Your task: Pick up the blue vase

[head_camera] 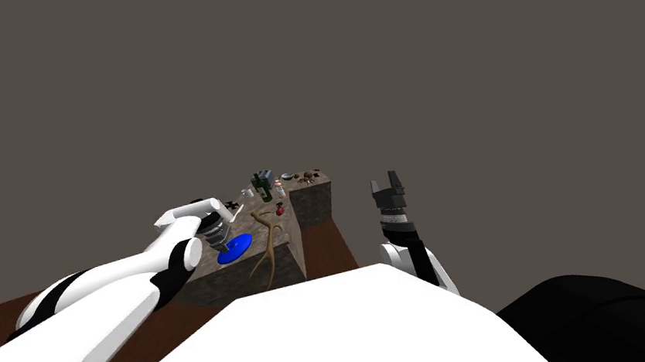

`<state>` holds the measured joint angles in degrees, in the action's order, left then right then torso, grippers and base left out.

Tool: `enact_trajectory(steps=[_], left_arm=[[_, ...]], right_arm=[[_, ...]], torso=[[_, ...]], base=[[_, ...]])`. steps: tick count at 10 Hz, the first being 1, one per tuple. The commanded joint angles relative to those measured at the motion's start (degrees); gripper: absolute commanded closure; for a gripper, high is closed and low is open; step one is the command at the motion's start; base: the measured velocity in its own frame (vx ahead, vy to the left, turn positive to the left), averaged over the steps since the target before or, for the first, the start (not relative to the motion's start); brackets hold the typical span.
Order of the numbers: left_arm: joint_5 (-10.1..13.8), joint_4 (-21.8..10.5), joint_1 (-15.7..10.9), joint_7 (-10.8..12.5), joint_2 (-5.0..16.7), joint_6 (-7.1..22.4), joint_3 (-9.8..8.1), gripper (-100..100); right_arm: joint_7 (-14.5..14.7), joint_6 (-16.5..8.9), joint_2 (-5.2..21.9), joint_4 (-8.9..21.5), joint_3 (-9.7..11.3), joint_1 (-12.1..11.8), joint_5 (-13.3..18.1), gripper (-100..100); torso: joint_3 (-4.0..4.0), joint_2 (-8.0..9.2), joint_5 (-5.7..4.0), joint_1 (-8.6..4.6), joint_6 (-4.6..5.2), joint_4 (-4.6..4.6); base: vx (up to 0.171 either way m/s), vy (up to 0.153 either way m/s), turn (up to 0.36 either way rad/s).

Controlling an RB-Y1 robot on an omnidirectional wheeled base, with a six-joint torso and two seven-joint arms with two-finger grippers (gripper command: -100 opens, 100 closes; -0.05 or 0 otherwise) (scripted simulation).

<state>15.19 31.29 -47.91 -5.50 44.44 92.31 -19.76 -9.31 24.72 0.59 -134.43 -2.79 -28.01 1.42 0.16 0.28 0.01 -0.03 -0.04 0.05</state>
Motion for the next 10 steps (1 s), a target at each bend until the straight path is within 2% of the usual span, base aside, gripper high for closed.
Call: enact_trajectory(steps=[1, 2, 3, 4, 5, 6, 7, 10], left_arm=[[-1.0, -1.2, 0.1, -0.3, 0.4, -0.7, -1.84, -100], [-2.7, -2.6, 0.8, -1.0, 1.5, -1.4, -4.14, -100], [-2.7, -2.6, 0.8, -1.0, 1.5, -1.4, -4.70, -100], [-4.4, -4.1, 1.4, -1.7, 2.6, -2.2, -6.98, -100], [-4.4, -4.1, 1.4, -1.7, 2.6, -2.2, -7.56, -100], [-4.3, -4.3, 1.1, -1.5, 2.4, -2.4, -6.83, -100], [-4.3, -4.2, 1.2, -1.5, 2.4, -2.4, -6.96, 100], [-4.3, -4.2, 1.1, -1.5, 2.4, -2.4, -6.95, 100]], right_arm=[[0.0, 0.0, 0.0, 0.0, 0.0, 0.0, 0.0, 0], [0.0, 0.0, 0.0, 0.0, 0.0, 0.0, 0.0, 0], [0.0, 0.0, 0.0, 0.0, 0.0, 0.0, 0.0, 0], [0.0, 0.0, 0.0, 0.0, 0.0, 0.0, 0.0, 0], [0.0, 0.0, 0.0, 0.0, 0.0, 0.0, 0.0, 0], [0.0, 0.0, 0.0, 0.0, 0.0, 0.0, 0.0, 0], [0.0, 0.0, 0.0, 0.0, 0.0, 0.0, 0.0, 0], [0.0, 0.0, 0.0, 0.0, 0.0, 0.0, 0.0, 0]], torso=[[0.00, 0.00, 0.00, 0.00, 0.00, 0.00], [-0.01, -0.04, 0.00, 0.01, -0.05, 0.00], [-0.02, -0.03, -0.01, -0.02, 0.00, 0.00], [-0.03, -0.05, 0.00, 0.01, -0.05, -0.01], [-0.02, -0.02, 0.00, -0.01, 0.01, -0.01], [-0.01, -0.03, 0.00, 0.00, -0.06, 0.00], [-0.06, -0.11, 0.00, 0.02, -0.06, -0.01], [-0.16, -0.26, 0.04, 0.07, -0.04, -0.08]], base=[[-0.041, -0.001, -0.118], [-0.045, -0.009, -0.240], [-0.040, -0.002, -0.146], [-0.053, -0.006, -0.279], [-0.047, -0.006, -0.137], [-0.016, -0.004, -0.002], [0.000, 0.000, 0.000], [0.000, 0.000, 0.000]])
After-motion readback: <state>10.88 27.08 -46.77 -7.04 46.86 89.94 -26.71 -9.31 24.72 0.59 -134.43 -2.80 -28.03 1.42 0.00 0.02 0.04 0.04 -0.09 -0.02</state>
